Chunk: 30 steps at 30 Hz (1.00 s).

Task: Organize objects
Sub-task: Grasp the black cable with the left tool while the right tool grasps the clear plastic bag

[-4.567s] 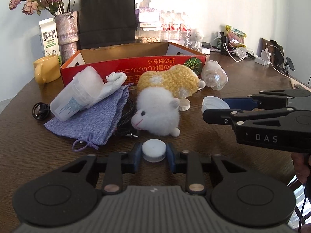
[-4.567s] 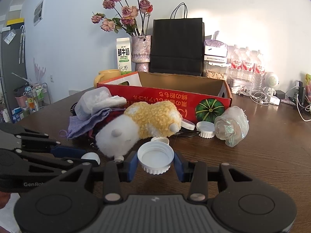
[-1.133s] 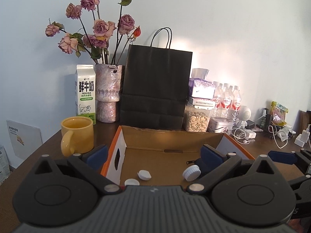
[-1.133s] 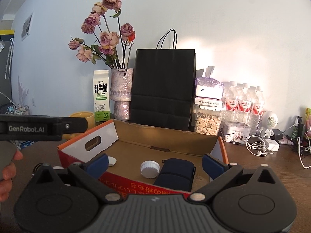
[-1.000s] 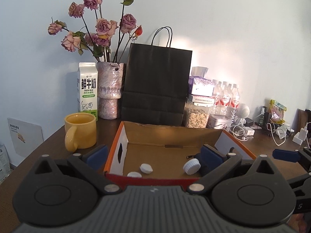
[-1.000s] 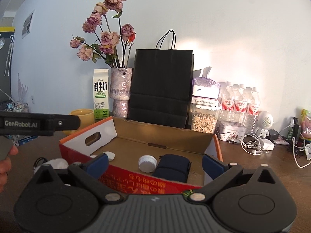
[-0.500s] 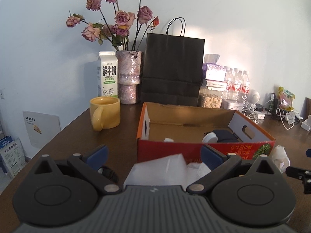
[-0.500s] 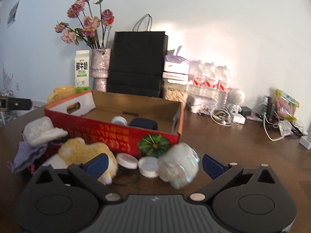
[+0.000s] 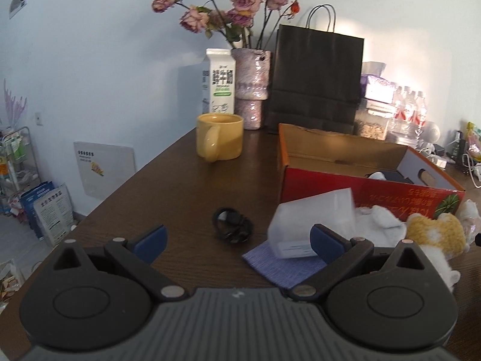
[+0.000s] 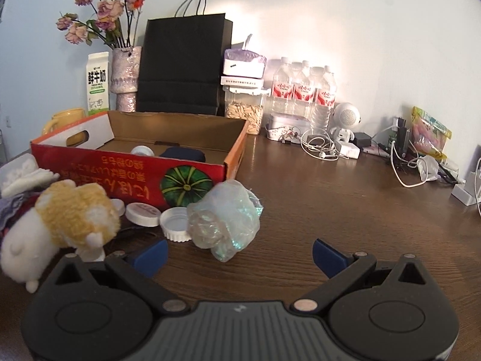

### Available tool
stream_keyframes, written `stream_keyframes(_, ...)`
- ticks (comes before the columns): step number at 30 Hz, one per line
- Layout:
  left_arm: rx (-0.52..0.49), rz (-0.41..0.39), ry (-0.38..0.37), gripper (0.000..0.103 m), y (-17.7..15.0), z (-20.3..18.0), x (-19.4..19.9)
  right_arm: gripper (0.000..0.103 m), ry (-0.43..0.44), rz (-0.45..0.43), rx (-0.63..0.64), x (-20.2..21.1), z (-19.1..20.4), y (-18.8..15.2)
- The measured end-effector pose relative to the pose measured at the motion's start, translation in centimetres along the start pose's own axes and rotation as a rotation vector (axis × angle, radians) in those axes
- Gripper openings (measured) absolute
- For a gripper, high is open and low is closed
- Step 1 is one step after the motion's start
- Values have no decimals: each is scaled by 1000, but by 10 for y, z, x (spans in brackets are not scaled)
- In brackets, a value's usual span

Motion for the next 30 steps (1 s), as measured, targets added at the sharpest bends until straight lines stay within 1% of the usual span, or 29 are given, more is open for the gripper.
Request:
stream_keyframes(6, 8, 9, 27, 103, -4, 11, 5, 103, 27, 22, -9, -29, -4, 9)
stream_keyframes(10, 11, 10, 34, 103, -3, 14, 6, 103, 57, 15, -19, -41, -1, 12)
stream_keyframes(11, 10, 10, 35, 103, -3, 14, 6, 101, 60, 11, -19, -43, 0, 12)
stream_keyframes(13, 9, 10, 35, 103, -3, 15, 6, 89, 71, 12, -21, -44, 2, 12)
stream_keyframes(15, 8, 11, 33, 103, -3, 14, 6, 52, 74, 9, -18, -42, 3, 12)
stream_keyframes(16, 8, 13, 34, 103, -2, 14, 5, 49, 75, 9, -15, -41, 3, 12)
stream_keyframes(18, 7, 17, 34, 103, -3, 13, 4, 47, 78, -8, -18, -37, 4, 12)
stream_keyframes(22, 6, 25, 32, 103, -5, 13, 1, 45, 77, -67, -30, -24, 4, 13)
stream_keyframes(25, 5, 33, 31, 103, -6, 14, -3, 44, 68, -139, -34, -7, 7, 13)
stream_keyframes(27, -1, 39, 36, 103, -5, 15, -8, 44, 80, -184, -37, 7, 12, 14)
stream_keyframes(30, -7, 54, 43, 103, -3, 19, -18, 43, 96, -209, -29, 20, 23, 11)
Point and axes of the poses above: each gripper's, at about its wrist camera, not at the fingertips, and x roughly against the way its jaws point, z to its left, y to its top, the point moved 6 cm from there along -x, roughly the way its jaws point
